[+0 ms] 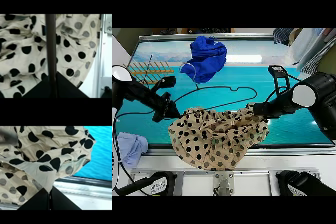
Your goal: Fold the clothes and pants, and hang the long-sleeved shirts on hangers.
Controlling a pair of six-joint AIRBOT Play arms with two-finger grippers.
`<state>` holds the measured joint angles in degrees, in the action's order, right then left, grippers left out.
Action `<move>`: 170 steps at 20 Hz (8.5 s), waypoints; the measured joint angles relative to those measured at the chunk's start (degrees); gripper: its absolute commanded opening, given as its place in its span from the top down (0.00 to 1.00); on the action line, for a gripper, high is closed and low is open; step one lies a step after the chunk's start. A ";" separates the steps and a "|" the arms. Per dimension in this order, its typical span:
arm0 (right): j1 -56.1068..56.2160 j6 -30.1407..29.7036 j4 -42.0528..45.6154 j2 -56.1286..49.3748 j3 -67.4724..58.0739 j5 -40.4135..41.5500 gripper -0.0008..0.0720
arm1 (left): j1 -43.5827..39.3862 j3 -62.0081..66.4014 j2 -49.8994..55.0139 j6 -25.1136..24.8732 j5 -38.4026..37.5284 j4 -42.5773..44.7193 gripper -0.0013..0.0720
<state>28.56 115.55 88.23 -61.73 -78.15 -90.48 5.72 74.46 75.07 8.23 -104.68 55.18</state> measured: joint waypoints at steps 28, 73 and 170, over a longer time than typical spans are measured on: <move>-0.44 0.87 1.05 0.02 -0.50 -4.59 0.97 | 0.63 -22.64 -10.19 -11.34 11.96 -2.36 0.97; -0.28 1.95 2.08 2.40 -0.79 0.83 0.97 | -6.16 -22.58 1.14 -11.52 18.21 -5.75 0.97; -35.15 -75.97 -45.03 9.16 15.65 6.93 0.40 | -6.19 -22.58 1.14 -12.68 17.25 -5.62 0.97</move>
<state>-6.59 39.57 43.20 -52.58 -62.50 -83.55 -0.47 51.88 76.20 -4.45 -87.44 49.56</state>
